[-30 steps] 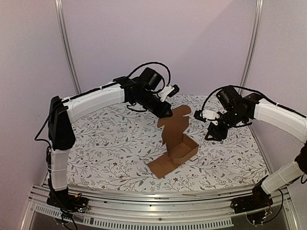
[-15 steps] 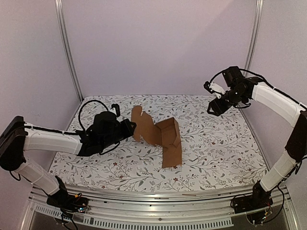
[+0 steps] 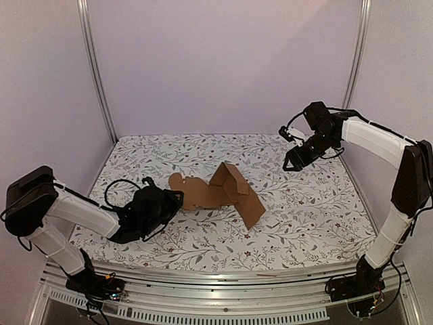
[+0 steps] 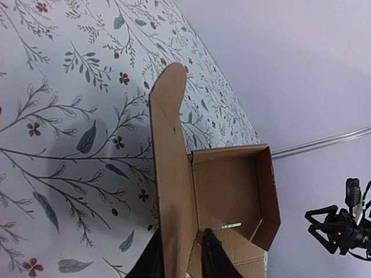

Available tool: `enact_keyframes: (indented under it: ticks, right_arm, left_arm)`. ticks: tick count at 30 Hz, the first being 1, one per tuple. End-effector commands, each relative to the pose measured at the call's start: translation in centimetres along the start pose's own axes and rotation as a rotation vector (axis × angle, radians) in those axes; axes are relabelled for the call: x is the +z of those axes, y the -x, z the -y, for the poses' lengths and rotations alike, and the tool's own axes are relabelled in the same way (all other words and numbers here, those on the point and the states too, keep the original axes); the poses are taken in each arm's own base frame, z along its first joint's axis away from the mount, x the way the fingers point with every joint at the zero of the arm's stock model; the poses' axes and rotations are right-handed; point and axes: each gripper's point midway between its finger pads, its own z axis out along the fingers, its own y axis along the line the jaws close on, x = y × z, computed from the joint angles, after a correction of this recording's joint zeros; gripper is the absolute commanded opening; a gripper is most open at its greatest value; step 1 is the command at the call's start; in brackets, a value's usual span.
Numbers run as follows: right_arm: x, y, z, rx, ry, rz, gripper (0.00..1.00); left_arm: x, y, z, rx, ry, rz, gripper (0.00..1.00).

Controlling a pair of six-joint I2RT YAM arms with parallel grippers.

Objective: Fold the paper box

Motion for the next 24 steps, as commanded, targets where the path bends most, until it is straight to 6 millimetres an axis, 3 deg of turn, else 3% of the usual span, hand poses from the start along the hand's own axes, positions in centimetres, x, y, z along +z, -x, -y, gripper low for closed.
enact_keyframes:
  ticks: [1,4,10,13,15,18,20,24]
  right_arm:
    - [0.5,0.5,-1.6,0.0,0.064,-0.008,0.63]
    - [1.1,0.6,-2.7,-0.03,0.086,-0.018,0.63]
    - [2.4,0.2,-5.4,-0.1,0.133,-0.05,0.63]
    - [2.9,-0.2,-6.5,-0.125,0.156,-0.064,0.63]
    - [3.2,-0.4,-7.0,-0.139,0.167,-0.071,0.63]
    - [3.5,-0.6,-8.0,-0.153,0.205,-0.078,0.63]
    - [3.6,-0.7,-8.8,-0.179,0.238,-0.077,0.63]
    - [3.7,-1.6,-10.1,-0.252,0.265,-0.089,0.63]
  left_arm:
    - [-1.6,-0.8,-2.3,0.0,0.082,-0.007,0.26]
    - [-3.0,-0.8,-3.5,0.048,0.136,-0.023,0.37]
    - [-7.3,0.6,-4.2,0.313,0.271,-0.061,0.47]
    - [-9.4,2.2,-2.8,0.467,0.272,-0.064,0.49]
    - [-10.0,3.0,-0.2,0.635,0.202,-0.078,0.52]
    - [-9.8,3.3,4.7,0.974,0.059,-0.107,0.59]
    - [-8.8,1.8,6.1,1.19,-0.056,-0.198,0.62]
    - [-4.8,0.6,7.0,1.181,-0.253,-0.345,0.61]
